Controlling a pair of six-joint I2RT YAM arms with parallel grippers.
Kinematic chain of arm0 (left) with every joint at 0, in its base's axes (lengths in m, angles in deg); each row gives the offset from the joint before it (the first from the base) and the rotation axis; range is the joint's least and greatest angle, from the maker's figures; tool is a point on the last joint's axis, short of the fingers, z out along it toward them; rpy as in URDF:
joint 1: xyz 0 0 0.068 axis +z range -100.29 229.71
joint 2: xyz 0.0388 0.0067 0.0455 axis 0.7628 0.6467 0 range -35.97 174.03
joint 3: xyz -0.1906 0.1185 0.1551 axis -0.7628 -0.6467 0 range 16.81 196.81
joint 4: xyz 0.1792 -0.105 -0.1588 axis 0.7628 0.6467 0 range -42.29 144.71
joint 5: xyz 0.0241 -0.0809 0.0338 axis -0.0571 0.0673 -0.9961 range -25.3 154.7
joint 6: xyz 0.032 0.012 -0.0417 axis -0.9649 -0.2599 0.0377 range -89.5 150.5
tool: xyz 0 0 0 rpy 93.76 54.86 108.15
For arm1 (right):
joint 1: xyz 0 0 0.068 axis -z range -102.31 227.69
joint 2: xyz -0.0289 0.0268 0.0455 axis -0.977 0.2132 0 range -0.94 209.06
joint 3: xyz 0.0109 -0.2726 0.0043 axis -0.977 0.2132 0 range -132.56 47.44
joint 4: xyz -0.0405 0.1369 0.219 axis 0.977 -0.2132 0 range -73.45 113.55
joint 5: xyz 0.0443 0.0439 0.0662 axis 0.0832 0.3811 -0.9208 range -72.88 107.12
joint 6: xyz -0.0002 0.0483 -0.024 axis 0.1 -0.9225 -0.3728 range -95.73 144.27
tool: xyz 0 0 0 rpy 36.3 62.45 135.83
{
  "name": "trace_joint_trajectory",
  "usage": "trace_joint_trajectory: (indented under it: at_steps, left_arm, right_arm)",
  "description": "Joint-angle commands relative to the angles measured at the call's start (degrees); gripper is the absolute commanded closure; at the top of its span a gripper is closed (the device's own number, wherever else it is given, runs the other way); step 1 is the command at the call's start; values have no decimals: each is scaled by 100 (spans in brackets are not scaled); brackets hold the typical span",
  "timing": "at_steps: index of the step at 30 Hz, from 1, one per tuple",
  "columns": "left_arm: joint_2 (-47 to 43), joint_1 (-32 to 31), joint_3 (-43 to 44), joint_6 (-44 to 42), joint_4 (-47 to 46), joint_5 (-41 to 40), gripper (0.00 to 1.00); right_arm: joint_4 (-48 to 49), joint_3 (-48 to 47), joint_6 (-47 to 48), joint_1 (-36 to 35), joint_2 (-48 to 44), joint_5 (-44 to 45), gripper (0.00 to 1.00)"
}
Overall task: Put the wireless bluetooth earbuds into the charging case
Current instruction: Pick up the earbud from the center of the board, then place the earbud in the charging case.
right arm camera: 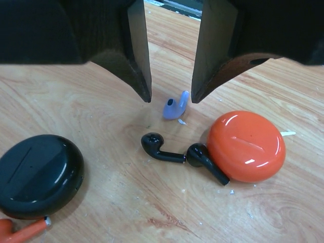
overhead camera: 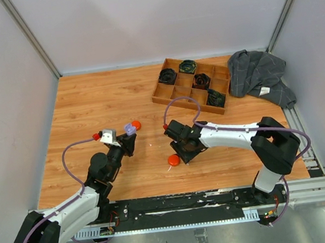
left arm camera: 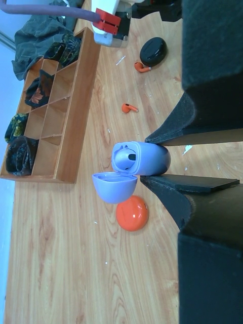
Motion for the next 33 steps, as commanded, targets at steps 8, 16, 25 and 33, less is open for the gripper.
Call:
trace_joint_trajectory:
  at_steps: [8, 16, 25, 33]
  left_arm:
    - [-27, 40, 138, -20, -236, 226, 100]
    - [29, 40, 143, -50, -306, 403, 100]
    - [106, 40, -49, -176, -1117, 1211, 100]
    - [188, 40, -233, -289, -2175, 2099, 100]
  right_arm:
    - [160, -142, -285, 121, 440, -87, 69]
    - [155, -62, -204, 121, 232, -131, 83]
    - [228, -131, 159, 60, -652, 26, 87]
    - [632, -357, 609, 34, -1675, 20, 88]
